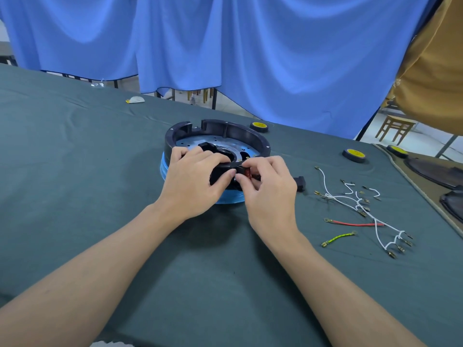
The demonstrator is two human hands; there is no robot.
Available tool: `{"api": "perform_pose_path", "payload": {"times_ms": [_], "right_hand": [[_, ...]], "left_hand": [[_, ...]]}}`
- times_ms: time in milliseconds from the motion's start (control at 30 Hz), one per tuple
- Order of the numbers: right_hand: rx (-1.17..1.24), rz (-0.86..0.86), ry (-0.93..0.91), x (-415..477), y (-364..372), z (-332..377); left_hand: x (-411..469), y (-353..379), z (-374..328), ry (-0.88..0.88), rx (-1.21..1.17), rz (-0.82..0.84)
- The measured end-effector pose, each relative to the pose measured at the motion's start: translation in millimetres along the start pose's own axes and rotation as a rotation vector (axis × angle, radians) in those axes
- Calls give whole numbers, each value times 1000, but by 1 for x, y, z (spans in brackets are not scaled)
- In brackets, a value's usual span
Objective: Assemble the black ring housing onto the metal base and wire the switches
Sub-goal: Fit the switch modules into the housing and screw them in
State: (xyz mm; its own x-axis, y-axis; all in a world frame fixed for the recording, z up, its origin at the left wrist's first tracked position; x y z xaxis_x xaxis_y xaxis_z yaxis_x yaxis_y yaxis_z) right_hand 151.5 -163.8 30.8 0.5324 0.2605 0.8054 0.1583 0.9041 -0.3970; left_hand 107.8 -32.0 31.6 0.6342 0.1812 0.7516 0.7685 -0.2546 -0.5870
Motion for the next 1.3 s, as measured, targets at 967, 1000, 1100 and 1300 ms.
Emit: {"api": "perform_pose_path", "payload": {"times_ms": [967,1000,1100,1300], "right_hand": [[120,173,-7,8,-10,-7],[94,169,-22,8,-10,-6],[-9,132,-9,11,-12,-7],[-31,261,63,12,-8,-12]], "left_hand": [[3,-3,6,-99,-186,-33],[3,-3,7,-101,-195,-29],[3,-5,8,-101,-232,-5],[2,-6,7,-70,-255,27]]}}
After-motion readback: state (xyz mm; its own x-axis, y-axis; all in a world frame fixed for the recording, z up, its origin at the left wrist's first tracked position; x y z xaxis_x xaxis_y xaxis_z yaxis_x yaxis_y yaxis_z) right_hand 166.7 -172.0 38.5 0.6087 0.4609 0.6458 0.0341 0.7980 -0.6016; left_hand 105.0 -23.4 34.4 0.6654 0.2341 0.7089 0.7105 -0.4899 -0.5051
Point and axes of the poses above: each hand's wrist, its own x-axis towards the middle knuckle, its own y-axis out of the palm, z = x × y, the point moved 5 cm from there along x, towards the middle knuckle, and after that the axes turned 4 degrees about -y, right-handed, at the moved point
